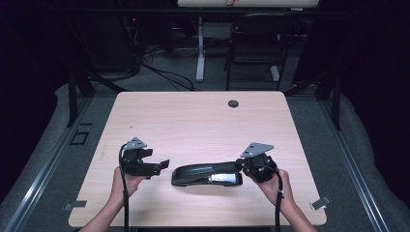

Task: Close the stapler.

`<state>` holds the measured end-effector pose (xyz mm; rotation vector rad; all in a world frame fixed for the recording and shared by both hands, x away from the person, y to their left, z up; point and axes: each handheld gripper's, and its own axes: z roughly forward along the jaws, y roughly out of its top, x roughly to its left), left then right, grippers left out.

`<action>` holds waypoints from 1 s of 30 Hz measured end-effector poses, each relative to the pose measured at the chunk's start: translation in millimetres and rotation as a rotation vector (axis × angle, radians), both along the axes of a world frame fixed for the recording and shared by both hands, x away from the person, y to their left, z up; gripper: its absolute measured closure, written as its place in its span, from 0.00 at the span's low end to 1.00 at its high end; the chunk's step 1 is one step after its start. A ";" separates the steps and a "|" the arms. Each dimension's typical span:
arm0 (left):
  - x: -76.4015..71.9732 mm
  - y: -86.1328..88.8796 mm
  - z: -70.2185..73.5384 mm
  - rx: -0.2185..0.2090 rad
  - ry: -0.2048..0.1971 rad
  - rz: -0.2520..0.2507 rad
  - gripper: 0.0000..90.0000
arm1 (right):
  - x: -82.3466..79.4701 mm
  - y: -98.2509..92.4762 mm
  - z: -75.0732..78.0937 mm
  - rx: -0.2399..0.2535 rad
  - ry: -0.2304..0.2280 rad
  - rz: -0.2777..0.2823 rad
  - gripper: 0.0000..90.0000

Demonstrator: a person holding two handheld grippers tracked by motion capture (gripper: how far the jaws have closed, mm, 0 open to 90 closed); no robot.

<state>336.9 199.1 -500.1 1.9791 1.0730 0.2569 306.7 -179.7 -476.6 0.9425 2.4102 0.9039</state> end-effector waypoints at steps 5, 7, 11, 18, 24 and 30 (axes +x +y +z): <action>0.5 1.5 0.2 -0.006 0.010 0.006 0.16 | 1.5 0.6 -0.9 0.013 0.016 0.020 1.00; 0.5 1.2 0.1 -0.007 0.010 0.006 0.16 | 3.0 0.8 -3.7 -0.003 0.027 0.026 1.00; 0.5 0.3 -0.2 -0.008 0.001 0.009 0.14 | 3.6 3.5 -9.6 -0.032 0.038 0.023 1.00; 1.1 -0.8 -0.8 0.003 0.004 0.010 0.13 | 8.0 2.9 -15.2 -0.043 0.076 0.020 1.00; 1.2 -1.8 -1.0 0.007 0.007 0.007 0.13 | 9.0 2.7 -17.1 -0.033 0.085 0.016 1.00; 1.3 -2.2 -1.1 0.015 0.001 -0.001 0.13 | 11.8 0.2 -19.3 -0.020 0.107 0.021 1.00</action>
